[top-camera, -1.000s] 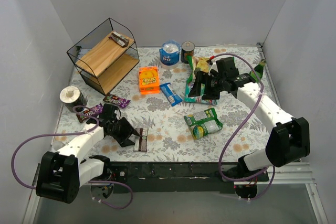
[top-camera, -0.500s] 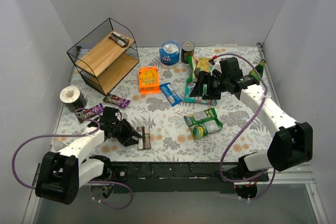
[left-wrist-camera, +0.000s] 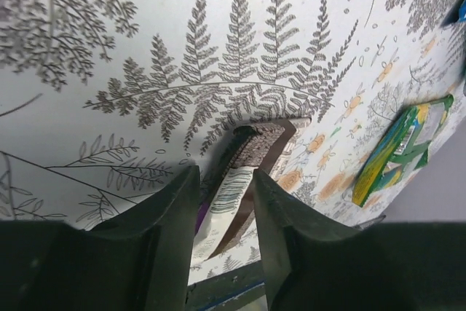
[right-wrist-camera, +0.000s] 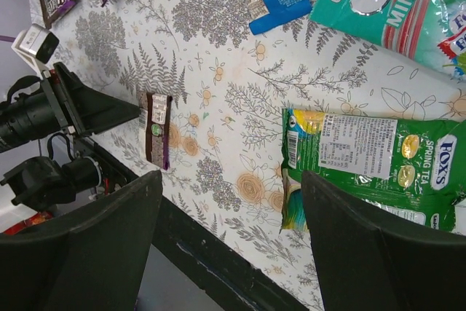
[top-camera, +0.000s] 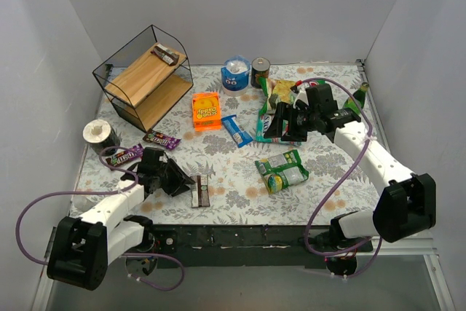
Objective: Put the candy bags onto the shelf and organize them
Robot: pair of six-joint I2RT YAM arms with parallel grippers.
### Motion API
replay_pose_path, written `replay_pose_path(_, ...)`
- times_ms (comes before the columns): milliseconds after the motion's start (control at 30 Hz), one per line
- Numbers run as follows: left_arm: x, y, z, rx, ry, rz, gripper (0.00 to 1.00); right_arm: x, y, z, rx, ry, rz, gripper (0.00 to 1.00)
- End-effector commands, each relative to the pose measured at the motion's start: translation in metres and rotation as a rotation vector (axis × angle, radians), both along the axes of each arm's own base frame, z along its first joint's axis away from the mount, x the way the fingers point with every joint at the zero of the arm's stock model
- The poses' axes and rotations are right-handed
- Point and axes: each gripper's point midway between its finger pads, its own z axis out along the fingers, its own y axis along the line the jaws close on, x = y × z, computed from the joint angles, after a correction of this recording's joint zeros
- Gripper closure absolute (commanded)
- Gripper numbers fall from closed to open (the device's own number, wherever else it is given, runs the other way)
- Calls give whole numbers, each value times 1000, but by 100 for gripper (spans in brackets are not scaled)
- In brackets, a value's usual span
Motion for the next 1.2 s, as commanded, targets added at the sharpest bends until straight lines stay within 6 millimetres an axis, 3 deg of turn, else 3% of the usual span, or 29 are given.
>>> replay_pose_path(0,-2,-6,-3,4,-23,-55,66,0,-5,13,7,-50,-15,16)
replay_pose_path(167,-8,-12,-5,-5,-26,-81,66,0,-6,12,6,-51,-22,16)
replay_pose_path(300,-10,-11,-11,14,0,-91,76,1,-7,11,3,-48,-28,16)
replay_pose_path(433,-14,-9,-22,38,46,-87,98,2,-7,12,3,-49,-32,16)
replay_pose_path(633,-2,-7,-11,68,5,-84,100,1,-10,12,-5,-49,-42,16)
replay_pose_path(767,21,-13,21,63,-74,-100,100,3,-12,14,-5,-55,-54,17)
replay_pose_path(800,34,-17,40,51,-119,-103,100,3,-12,15,-4,-56,-54,17)
replay_pose_path(867,43,-21,52,47,-140,-114,100,5,-13,17,-5,-62,-60,17)
replay_pose_path(900,55,-25,70,39,-180,-119,100,5,-13,17,-5,-65,-62,17)
replay_pose_path(1100,84,-36,103,37,-221,-155,100,7,-16,23,-2,-80,-74,17)
replay_pose_path(1133,95,-39,121,37,-258,-157,100,9,-18,24,-4,-84,-82,17)
replay_pose_path(1167,100,-40,127,41,-269,-158,100,9,-18,25,-4,-90,-82,17)
